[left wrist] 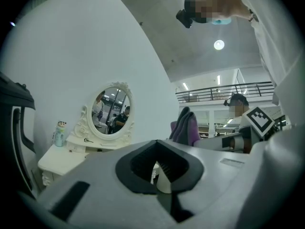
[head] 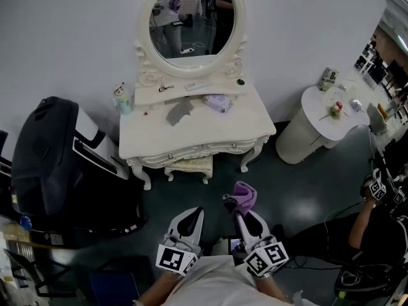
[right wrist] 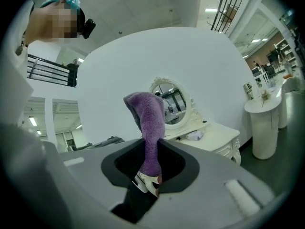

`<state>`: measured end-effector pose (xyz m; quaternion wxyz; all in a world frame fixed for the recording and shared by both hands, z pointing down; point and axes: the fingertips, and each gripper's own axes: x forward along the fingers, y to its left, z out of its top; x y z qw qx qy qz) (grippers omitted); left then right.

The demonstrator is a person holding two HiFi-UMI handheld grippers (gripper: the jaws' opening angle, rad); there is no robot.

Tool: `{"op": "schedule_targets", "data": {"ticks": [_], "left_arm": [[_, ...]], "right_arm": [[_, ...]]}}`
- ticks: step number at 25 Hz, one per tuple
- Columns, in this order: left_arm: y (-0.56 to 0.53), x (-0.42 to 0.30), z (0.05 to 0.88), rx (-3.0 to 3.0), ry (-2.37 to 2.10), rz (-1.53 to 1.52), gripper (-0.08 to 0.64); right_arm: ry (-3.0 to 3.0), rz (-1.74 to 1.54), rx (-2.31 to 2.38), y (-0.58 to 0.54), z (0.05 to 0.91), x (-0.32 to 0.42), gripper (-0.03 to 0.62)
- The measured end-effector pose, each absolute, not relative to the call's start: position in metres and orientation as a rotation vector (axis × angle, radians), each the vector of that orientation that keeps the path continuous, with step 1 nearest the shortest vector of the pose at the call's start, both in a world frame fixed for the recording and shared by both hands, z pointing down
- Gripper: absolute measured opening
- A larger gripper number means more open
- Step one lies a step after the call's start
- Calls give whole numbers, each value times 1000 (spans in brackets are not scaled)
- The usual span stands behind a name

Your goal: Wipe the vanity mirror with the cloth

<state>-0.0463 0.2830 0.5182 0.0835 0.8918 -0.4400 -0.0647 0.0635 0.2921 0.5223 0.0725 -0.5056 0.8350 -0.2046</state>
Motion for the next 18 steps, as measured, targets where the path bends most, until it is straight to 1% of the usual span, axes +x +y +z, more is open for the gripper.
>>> {"op": "schedule_targets", "data": {"ticks": [4, 9, 14, 18], "left_arm": [[268, -40, 535, 2643, -1307, -142, -2], [238, -31, 530, 2624, -1366, -122, -2], [191, -28, 518, 2588, -1494, -100, -2], [152, -19, 512, 2515, -1599, -146, -2]], "right_arm": [[2511, -652, -1506, 274, 534, 66, 87], [2538, -725, -1461, 238, 546, 78, 87], [2574, -706, -1355, 176, 536, 88, 87], [2615, -692, -1270, 129, 528, 101, 87]]}}
